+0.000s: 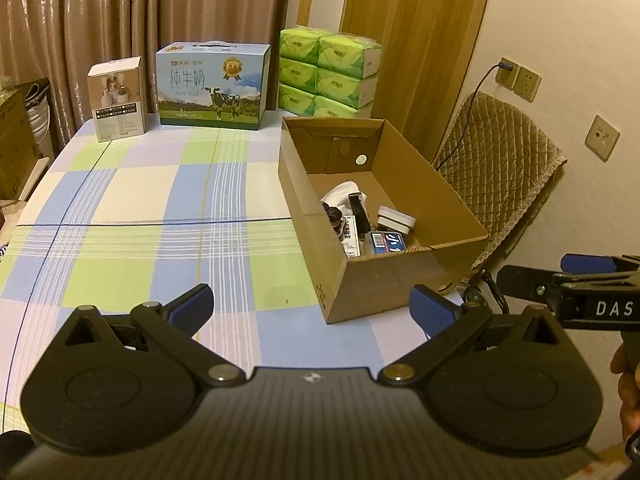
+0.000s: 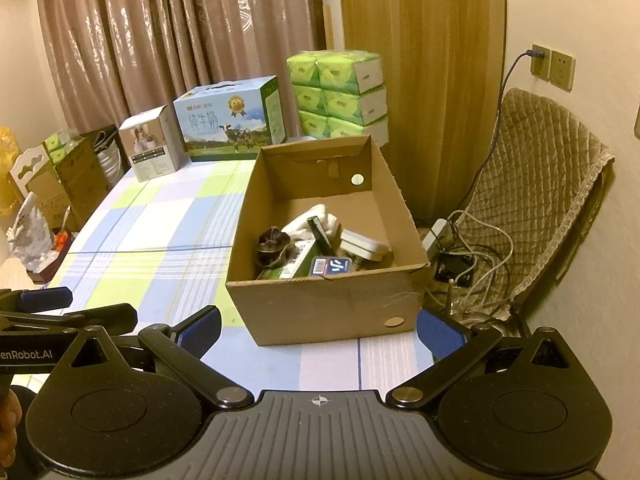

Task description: Organize objects

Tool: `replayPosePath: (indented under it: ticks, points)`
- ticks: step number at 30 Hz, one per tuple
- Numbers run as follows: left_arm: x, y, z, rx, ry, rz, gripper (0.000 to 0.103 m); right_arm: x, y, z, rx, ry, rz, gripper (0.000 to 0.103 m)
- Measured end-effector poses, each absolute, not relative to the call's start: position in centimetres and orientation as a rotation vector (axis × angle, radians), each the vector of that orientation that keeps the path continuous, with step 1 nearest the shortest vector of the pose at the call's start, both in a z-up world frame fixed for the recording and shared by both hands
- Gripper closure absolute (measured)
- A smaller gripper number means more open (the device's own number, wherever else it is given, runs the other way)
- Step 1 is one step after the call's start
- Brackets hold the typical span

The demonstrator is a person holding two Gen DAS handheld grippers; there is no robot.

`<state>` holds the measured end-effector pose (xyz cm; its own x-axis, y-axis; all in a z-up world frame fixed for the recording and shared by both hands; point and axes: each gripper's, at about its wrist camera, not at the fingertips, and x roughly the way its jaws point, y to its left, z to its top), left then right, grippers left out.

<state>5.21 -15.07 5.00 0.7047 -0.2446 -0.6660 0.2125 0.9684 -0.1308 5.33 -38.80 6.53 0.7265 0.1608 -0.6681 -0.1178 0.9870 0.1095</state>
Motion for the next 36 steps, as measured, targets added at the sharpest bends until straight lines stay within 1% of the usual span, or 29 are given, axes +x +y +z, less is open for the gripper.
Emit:
replayPosePath:
  ticks: [36]
  points:
    - [5.43, -14.94, 4.8, -0.068, 0.76, -0.249, 0.001, 5.59, -38.74, 6.23, 0.05, 0.746, 0.155, 0.002]
